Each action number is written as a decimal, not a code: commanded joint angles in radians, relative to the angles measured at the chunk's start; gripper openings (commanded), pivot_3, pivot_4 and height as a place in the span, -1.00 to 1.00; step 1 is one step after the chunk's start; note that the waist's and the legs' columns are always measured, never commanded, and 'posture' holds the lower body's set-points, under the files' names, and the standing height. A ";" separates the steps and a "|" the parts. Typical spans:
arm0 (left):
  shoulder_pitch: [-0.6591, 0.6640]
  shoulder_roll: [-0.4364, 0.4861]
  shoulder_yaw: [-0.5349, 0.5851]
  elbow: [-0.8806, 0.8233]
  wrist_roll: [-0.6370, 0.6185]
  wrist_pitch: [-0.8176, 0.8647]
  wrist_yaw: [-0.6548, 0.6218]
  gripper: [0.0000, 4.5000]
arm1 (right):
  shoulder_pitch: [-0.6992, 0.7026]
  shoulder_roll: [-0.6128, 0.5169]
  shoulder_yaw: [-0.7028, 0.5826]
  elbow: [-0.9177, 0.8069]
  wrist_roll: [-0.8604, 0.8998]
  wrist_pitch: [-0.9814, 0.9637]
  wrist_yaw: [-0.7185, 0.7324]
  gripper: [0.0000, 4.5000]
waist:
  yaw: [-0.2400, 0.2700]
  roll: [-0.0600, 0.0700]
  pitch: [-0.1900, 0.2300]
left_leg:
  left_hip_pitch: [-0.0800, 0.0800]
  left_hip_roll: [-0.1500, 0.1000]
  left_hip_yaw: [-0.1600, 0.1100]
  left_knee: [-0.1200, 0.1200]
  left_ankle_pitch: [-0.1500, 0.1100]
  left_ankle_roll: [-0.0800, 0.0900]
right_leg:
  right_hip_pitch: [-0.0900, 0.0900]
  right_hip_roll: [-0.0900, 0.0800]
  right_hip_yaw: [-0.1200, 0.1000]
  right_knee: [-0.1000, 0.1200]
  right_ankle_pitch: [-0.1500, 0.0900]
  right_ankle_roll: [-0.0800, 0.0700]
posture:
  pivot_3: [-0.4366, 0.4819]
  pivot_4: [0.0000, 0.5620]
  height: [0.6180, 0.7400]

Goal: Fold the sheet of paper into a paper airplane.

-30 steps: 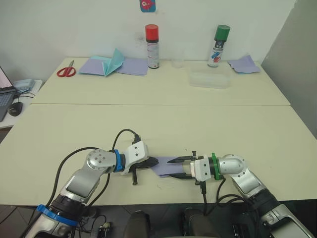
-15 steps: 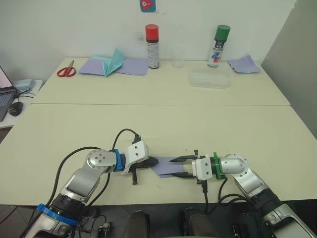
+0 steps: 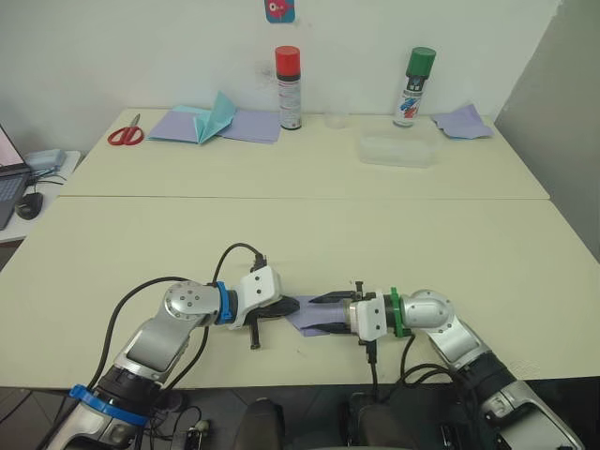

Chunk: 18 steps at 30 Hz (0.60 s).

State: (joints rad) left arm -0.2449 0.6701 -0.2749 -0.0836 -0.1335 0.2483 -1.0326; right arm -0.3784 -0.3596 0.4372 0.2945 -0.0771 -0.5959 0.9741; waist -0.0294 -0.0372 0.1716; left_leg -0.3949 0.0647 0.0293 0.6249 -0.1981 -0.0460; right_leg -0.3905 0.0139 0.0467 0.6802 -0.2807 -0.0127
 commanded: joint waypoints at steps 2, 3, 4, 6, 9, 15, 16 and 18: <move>0.017 0.009 -0.029 0.052 0.049 0.017 0.008 -1.00 | -0.021 0.013 0.010 0.012 0.003 -0.026 -0.006 -0.12 | 0.000 0.000 0.000 | 0.000 0.000 0.000 0.000 0.000 0.000 | 0.000 0.000 0.000 0.000 0.000 0.000 | -0.05 -0.47 1.00; 0.017 0.010 -0.028 0.052 0.049 0.017 0.008 -1.00 | -0.022 0.013 0.010 0.013 0.003 -0.027 -0.005 -0.12 | 0.000 0.000 0.000 | 0.000 0.000 0.000 0.000 0.000 0.000 | 0.000 0.000 0.000 0.000 0.000 0.000 | -0.05 -0.47 1.00; 0.019 0.011 -0.028 0.052 0.049 0.017 0.007 -1.00 | -0.022 0.013 0.012 0.014 0.007 -0.027 -0.002 -0.12 | 0.000 0.000 0.000 | 0.000 0.000 0.000 0.000 0.000 0.000 | 0.000 0.000 0.000 0.000 0.000 0.000 | -0.05 -0.47 1.00; 0.023 0.014 -0.026 0.050 0.048 0.018 0.007 -1.00 | -0.022 0.013 0.016 0.015 0.017 -0.021 0.008 -0.28 | 0.000 0.000 0.000 | 0.000 0.000 0.000 0.000 0.000 0.000 | 0.000 -0.001 0.000 0.000 0.000 0.000 | -0.05 -0.47 1.00; 0.027 0.016 -0.026 0.049 0.047 0.019 0.005 -1.00 | -0.021 0.014 0.018 0.016 0.026 -0.014 0.017 -0.69 | 0.000 0.000 0.000 | 0.000 0.000 0.000 0.000 0.000 0.000 | 0.000 -0.001 0.000 0.000 0.000 0.000 | -0.05 -0.47 1.00; 0.028 0.014 -0.009 0.049 0.021 0.062 0.004 -1.00 | -0.016 0.015 0.014 0.009 0.053 0.011 0.036 -0.99 | 0.000 0.000 0.000 | 0.000 0.001 0.000 0.000 0.000 0.000 | 0.000 -0.001 0.000 0.000 0.000 0.000 | -0.05 -0.47 1.00; 0.024 0.014 -0.004 0.051 0.012 0.077 0.000 -1.00 | -0.015 0.016 0.013 0.007 0.060 0.019 0.041 -0.99 | 0.000 0.000 0.000 | 0.000 0.001 0.000 0.000 0.000 0.000 | 0.000 -0.001 0.000 0.000 0.000 0.000 | -0.05 -0.47 1.00; 0.013 0.019 0.003 0.063 0.003 0.093 -0.006 -1.00 | -0.011 0.017 0.011 0.000 0.074 0.039 0.049 -0.99 | 0.000 0.000 0.000 | 0.000 0.001 0.000 0.000 0.000 0.000 | 0.000 -0.001 0.000 0.000 0.000 0.000 | -0.05 -0.47 1.00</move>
State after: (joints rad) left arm -0.2489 0.6704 -0.2683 -0.0804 -0.1558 0.2856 -1.0388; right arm -0.3858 -0.3466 0.4544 0.3191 -0.0367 -0.5699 1.0101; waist -0.0295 -0.0371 0.1717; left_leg -0.3947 0.0655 0.0289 0.6245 -0.1981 -0.0461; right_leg -0.3906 0.0134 0.0466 0.6802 -0.2809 -0.0131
